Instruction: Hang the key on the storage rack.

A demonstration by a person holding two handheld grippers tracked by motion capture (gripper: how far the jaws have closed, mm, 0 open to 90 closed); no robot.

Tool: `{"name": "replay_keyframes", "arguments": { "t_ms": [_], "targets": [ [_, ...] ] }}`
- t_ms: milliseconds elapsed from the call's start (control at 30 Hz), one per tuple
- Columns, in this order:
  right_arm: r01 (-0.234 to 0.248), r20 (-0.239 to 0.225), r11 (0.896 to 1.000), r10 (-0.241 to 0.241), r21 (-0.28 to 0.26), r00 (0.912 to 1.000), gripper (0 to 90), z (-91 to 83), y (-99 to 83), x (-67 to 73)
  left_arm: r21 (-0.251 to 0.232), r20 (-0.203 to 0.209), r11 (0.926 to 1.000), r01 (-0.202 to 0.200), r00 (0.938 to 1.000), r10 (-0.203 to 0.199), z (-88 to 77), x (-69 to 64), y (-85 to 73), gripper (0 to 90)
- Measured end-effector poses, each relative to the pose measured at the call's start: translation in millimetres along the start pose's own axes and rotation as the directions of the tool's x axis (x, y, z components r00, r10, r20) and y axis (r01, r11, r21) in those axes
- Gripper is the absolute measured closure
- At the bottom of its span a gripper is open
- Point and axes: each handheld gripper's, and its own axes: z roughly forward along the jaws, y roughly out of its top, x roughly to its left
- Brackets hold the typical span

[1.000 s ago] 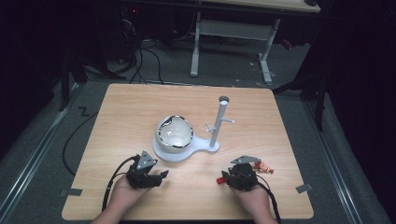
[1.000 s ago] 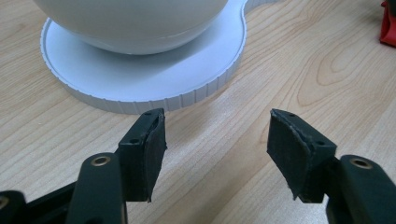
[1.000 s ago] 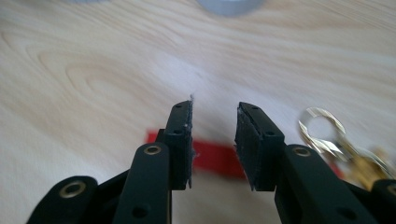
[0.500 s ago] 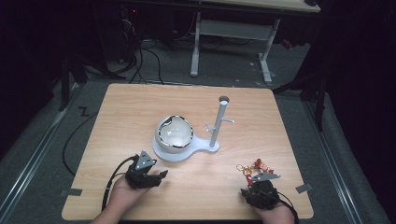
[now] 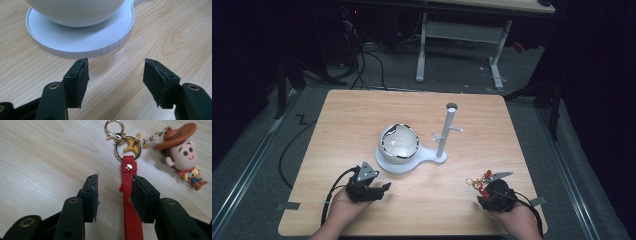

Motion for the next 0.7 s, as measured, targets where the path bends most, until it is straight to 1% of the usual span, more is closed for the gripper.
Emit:
{"name": "replay_keyframes", "arguments": {
  "t_ms": [33,133,200,233,267,300,333,400,433,467,500,633,700],
  "targets": [
    [0.013,0.006,1.000,-0.013,0.014,0.9999,57.4,1.3,3.8,-1.4,-0.002,0.000,1.0000,0.001,1.0000,-0.001,-0.4,0.9,-0.1,37.7],
    [-0.004,0.014,0.998,0.003,0.065,0.9999,58.2,5.1,14.4,-4.0,-0.008,0.002,1.0000,0.006,1.0000,-0.006,-1.1,2.0,0.1,37.6],
    [0.005,0.026,0.994,-0.008,0.113,0.9996,60.7,6.9,23.3,-6.9,-0.009,0.003,0.9999,0.006,1.0000,-0.006,-1.2,1.9,0.2,37.5],
    [0.000,0.024,0.992,-0.003,0.129,0.9997,61.2,7.5,25.3,-7.4,-0.008,0.006,1.0000,0.003,1.0000,-0.003,-1.3,1.6,0.5,37.5],
    [-0.003,0.030,0.987,-0.002,0.162,0.9995,62.1,9.4,30.1,-8.8,-0.009,0.006,1.0000,0.001,1.0000,-0.001,-1.4,1.3,0.8,37.5],
    [-0.003,0.030,0.987,-0.002,0.162,0.9995,62.1,9.4,30.1,-8.8,-0.009,0.006,1.0000,0.001,1.0000,-0.001,-1.4,1.3,0.8,37.5],
    [-0.010,0.032,0.974,0.003,0.225,0.9995,62.7,14.0,37.3,-11.3,-0.010,0.007,0.9999,-0.006,1.0000,0.006,-1.6,0.2,1.5,37.4],
    [-0.009,0.036,0.964,-0.001,0.266,0.9994,62.6,17.8,41.6,-13.0,-0.010,0.011,0.9999,-0.008,0.9999,0.008,-1.5,-0.5,1.6,37.4],
    [-0.009,0.036,0.964,-0.001,0.266,0.9994,62.6,17.8,41.6,-13.0,-0.010,0.011,0.9999,-0.008,0.9999,0.008,-1.5,-0.5,1.6,37.4],
    [-0.019,0.033,0.951,0.009,0.307,0.9994,63.1,22.1,45.1,-14.6,-0.009,0.012,0.9999,-0.011,0.9999,0.011,-1.0,-1.0,1.5,37.4],
    [-0.028,0.031,0.948,0.019,0.316,0.9993,63.4,22.8,46.0,-14.4,-0.007,0.014,0.9999,-0.015,0.9998,0.015,-0.8,-0.9,1.5,37.4],
    [-0.030,0.002,0.937,0.032,0.349,0.9995,64.8,25.7,52.3,-16.3,-0.008,0.017,0.9999,-0.012,0.9998,0.013,-0.6,-0.7,1.4,37.3],
    [-0.035,-0.004,0.927,0.039,0.374,0.9992,65.1,27.4,56.0,-17.4,-0.009,0.016,0.9999,-0.013,0.9998,0.013,-0.8,-0.7,1.4,37.3]
  ]
}}
